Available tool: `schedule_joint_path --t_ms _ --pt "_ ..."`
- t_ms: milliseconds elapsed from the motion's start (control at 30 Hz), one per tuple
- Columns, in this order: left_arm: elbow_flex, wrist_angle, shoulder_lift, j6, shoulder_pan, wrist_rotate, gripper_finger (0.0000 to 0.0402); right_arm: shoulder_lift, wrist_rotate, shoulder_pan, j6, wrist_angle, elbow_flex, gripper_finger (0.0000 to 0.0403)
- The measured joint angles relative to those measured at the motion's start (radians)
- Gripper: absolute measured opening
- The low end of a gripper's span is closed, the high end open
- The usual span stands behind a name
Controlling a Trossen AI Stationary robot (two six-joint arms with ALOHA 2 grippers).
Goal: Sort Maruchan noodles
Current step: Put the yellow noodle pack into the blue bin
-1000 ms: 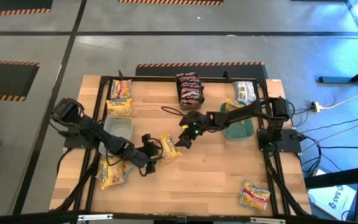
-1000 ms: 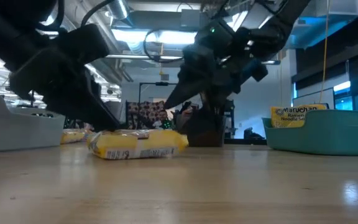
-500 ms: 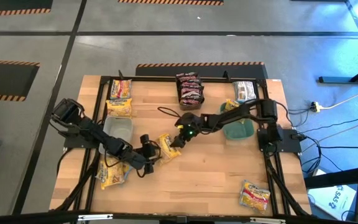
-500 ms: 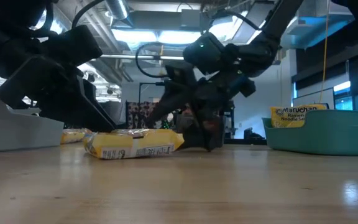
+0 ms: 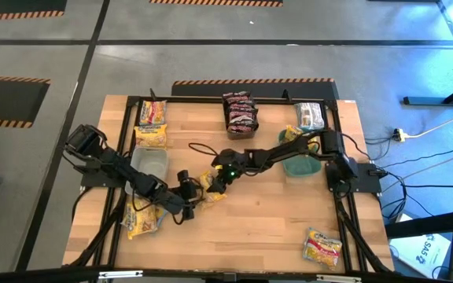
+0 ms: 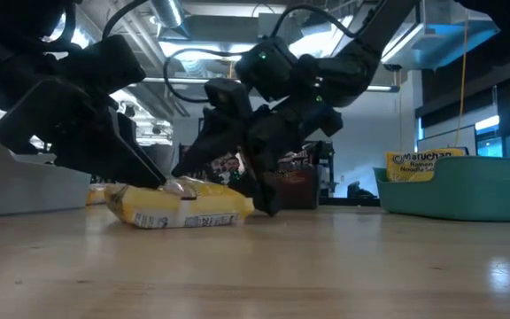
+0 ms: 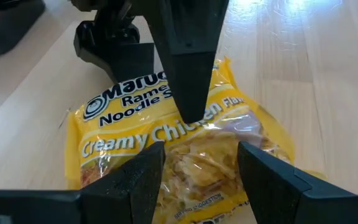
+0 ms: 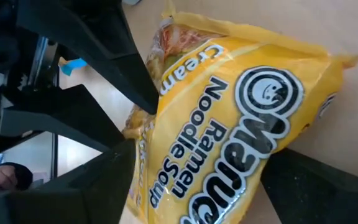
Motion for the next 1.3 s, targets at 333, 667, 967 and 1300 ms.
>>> schedule_joint_path --t_ms 333,667,967,1300 --pt "0.038 -0.064 -0.039 0.053 -0.004 0.006 0.0202 0.001 0.004 0.006 -0.07 0.0 0.0 0.0172" --pt "0.067 -0.154 -0.147 0.046 -0.046 0.048 0.0202 0.002 -0.005 0.006 -0.148 0.015 -0.001 0.004" --pt "0.067 -0.172 -0.196 0.022 -0.079 0.046 0.0202 -0.031 0.015 0.005 -0.216 -0.03 -0.003 0.0006" --pt "0.067 -0.144 -0.197 0.019 -0.086 0.048 0.0202 -0.175 0.185 0.018 -0.376 -0.312 -0.004 0.0005"
